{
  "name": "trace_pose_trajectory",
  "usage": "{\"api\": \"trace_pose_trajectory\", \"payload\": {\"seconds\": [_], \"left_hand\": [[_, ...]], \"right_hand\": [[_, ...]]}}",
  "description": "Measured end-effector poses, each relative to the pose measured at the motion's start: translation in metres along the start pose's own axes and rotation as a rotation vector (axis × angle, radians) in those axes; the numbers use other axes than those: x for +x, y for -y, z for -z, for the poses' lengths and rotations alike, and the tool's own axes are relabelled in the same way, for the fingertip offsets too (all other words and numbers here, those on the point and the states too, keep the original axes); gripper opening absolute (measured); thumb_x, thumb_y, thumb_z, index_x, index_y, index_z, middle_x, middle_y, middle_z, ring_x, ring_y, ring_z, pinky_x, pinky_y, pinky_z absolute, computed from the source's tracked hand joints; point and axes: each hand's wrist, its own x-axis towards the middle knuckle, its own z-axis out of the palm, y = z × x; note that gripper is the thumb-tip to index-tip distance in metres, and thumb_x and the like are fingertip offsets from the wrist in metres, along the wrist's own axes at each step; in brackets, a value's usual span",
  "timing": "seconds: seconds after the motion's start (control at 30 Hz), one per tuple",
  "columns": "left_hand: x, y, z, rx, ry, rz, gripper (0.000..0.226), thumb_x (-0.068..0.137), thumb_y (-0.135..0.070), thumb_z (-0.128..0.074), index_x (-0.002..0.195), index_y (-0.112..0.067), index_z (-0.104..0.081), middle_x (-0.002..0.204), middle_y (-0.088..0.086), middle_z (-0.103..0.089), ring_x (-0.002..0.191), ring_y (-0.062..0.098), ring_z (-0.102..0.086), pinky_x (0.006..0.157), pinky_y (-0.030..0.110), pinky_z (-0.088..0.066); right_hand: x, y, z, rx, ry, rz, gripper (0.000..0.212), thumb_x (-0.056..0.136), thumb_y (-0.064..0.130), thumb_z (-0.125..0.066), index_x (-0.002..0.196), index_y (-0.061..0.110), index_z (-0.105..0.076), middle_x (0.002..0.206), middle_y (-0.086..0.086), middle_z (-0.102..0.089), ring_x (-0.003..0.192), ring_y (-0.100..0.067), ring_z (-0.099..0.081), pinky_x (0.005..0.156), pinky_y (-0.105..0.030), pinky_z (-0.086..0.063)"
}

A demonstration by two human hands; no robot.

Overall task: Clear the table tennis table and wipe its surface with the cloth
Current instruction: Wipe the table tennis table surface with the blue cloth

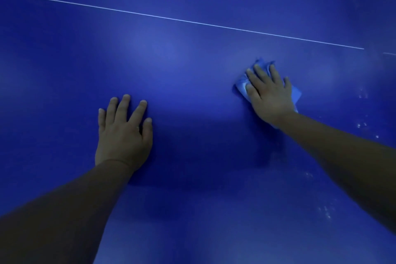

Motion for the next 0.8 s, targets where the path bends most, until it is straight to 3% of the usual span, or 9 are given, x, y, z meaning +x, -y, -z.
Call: {"api": "trace_pose_trajectory", "payload": {"seconds": [0.13, 0.23, 0.33, 0.43, 0.5, 0.57, 0.67, 0.73, 0.8], "left_hand": [[0.001, 0.001, 0.000, 0.000, -0.011, -0.015, 0.061, 0.097, -0.050, -0.024, 0.152, -0.026, -0.037, 0.163, 0.008, -0.020, 0.152, 0.028, -0.004, 0.123, 0.046, 0.005], [0.000, 0.004, 0.001, -0.011, 0.010, -0.014, 0.063, 0.096, -0.054, -0.026, 0.152, -0.026, -0.037, 0.164, 0.008, -0.019, 0.152, 0.026, -0.003, 0.123, 0.045, 0.006], [0.004, 0.006, 0.007, -0.124, 0.063, -0.020, 0.075, 0.088, -0.062, -0.022, 0.151, -0.025, -0.038, 0.164, 0.007, -0.019, 0.152, 0.024, -0.002, 0.120, 0.044, 0.009], [-0.005, 0.012, 0.018, -0.275, 0.087, -0.035, 0.078, 0.087, -0.061, -0.026, 0.150, -0.018, -0.040, 0.162, 0.011, -0.023, 0.152, 0.026, -0.007, 0.121, 0.046, 0.006], [-0.031, 0.021, 0.021, -0.266, 0.042, -0.071, 0.073, 0.090, -0.056, -0.030, 0.147, -0.013, -0.044, 0.159, 0.014, -0.030, 0.150, 0.029, -0.016, 0.122, 0.047, -0.001], [-0.071, 0.032, 0.021, -0.178, -0.017, -0.106, 0.069, 0.092, -0.052, -0.030, 0.143, -0.010, -0.050, 0.154, 0.017, -0.038, 0.147, 0.032, -0.026, 0.122, 0.050, -0.008], [-0.129, 0.050, 0.021, -0.037, -0.052, -0.160, 0.063, 0.093, -0.046, -0.034, 0.141, -0.007, -0.051, 0.152, 0.018, -0.040, 0.144, 0.036, -0.030, 0.120, 0.053, -0.011], [-0.160, 0.057, 0.021, 0.034, -0.053, -0.212, 0.063, 0.094, -0.044, -0.037, 0.143, -0.007, -0.049, 0.154, 0.018, -0.038, 0.145, 0.036, -0.029, 0.119, 0.056, -0.013], [-0.184, 0.061, 0.018, 0.075, -0.020, -0.237, 0.063, 0.096, -0.047, -0.034, 0.145, -0.008, -0.047, 0.156, 0.015, -0.036, 0.147, 0.034, -0.027, 0.119, 0.057, -0.014]], "right_hand": [[-0.108, 0.032, -0.011, -0.042, -0.083, 0.194, 0.056, 0.100, 0.046, -0.027, 0.150, 0.026, -0.040, 0.159, -0.001, -0.036, 0.149, -0.035, -0.023, 0.110, -0.064, -0.026], [-0.230, 0.048, -0.015, -0.054, -0.012, 0.568, 0.050, 0.103, 0.047, -0.029, 0.149, 0.031, -0.038, 0.160, 0.003, -0.033, 0.150, -0.035, -0.023, 0.115, -0.061, -0.021], [-0.219, 0.014, -0.011, -0.139, 0.085, 0.764, 0.050, 0.104, 0.048, -0.024, 0.149, 0.031, -0.035, 0.160, 0.003, -0.032, 0.148, -0.037, -0.025, 0.114, -0.060, -0.022], [-0.142, -0.009, -0.006, -0.096, -0.024, 0.258, 0.054, 0.101, 0.045, -0.025, 0.152, 0.028, -0.034, 0.159, -0.004, -0.036, 0.146, -0.040, -0.028, 0.105, -0.066, -0.033], [-0.110, 0.000, 0.001, 0.048, -0.021, -0.150, 0.057, 0.103, 0.048, -0.019, 0.156, 0.029, -0.027, 0.164, 0.002, -0.023, 0.152, -0.034, -0.012, 0.113, -0.064, -0.022], [-0.114, 0.038, -0.002, 0.087, -0.017, -0.246, 0.056, 0.104, 0.046, -0.021, 0.157, 0.028, -0.025, 0.166, 0.004, -0.017, 0.153, -0.031, -0.006, 0.116, -0.061, -0.017], [-0.184, 0.106, -0.014, 0.026, -0.089, 0.271, 0.053, 0.101, 0.041, -0.030, 0.150, 0.024, -0.043, 0.159, -0.003, -0.036, 0.148, -0.038, -0.026, 0.111, -0.063, -0.028], [-0.233, 0.120, -0.021, 0.003, 0.008, 0.652, 0.050, 0.102, 0.045, -0.034, 0.149, 0.029, -0.044, 0.159, 0.002, -0.036, 0.149, -0.033, -0.025, 0.115, -0.058, -0.021], [-0.212, 0.100, -0.016, -0.007, 0.075, 0.780, 0.050, 0.103, 0.048, -0.030, 0.148, 0.031, -0.045, 0.158, 0.004, -0.038, 0.149, -0.031, -0.027, 0.114, -0.056, -0.022]]}}
